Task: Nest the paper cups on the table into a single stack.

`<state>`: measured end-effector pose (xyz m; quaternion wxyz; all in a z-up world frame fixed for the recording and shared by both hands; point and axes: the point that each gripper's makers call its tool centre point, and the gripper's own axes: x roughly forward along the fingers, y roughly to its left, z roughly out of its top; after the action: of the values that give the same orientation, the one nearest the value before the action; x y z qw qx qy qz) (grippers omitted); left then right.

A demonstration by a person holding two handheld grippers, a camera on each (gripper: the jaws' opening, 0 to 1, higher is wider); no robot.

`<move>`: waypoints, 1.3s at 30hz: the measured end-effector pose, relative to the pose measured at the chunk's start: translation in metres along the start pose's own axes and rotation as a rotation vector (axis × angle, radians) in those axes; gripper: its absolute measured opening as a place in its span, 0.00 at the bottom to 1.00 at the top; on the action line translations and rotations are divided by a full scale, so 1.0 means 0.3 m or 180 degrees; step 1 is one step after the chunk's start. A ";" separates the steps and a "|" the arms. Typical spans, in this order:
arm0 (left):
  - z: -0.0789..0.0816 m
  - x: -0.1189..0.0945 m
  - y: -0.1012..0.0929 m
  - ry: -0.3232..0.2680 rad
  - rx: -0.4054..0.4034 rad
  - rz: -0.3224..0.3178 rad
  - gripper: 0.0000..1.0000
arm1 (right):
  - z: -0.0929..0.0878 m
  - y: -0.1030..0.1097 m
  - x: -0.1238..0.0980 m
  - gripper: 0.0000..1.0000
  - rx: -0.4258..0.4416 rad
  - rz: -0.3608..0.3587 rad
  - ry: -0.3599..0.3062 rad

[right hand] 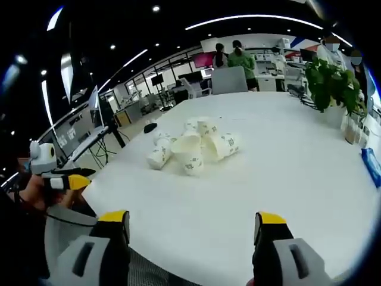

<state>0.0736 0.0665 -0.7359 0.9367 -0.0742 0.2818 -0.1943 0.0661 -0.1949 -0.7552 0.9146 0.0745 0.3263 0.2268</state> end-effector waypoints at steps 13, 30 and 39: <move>-0.002 0.001 0.003 0.0009 -0.0016 -0.0003 0.77 | 0.003 0.007 -0.003 0.86 -0.0019 0.0009 0.0016; 0.000 0.001 0.006 -0.0008 -0.0029 -0.0004 0.77 | 0.003 0.018 0.001 0.86 -0.0047 0.0019 0.0045; 0.001 0.001 0.004 -0.0008 -0.0033 -0.0004 0.77 | 0.019 0.007 0.014 0.86 -0.0082 0.0026 0.0050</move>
<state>0.0744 0.0676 -0.7362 0.9365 -0.0795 0.2816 -0.1933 0.0718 -0.1910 -0.7524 0.9120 0.0622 0.3303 0.2352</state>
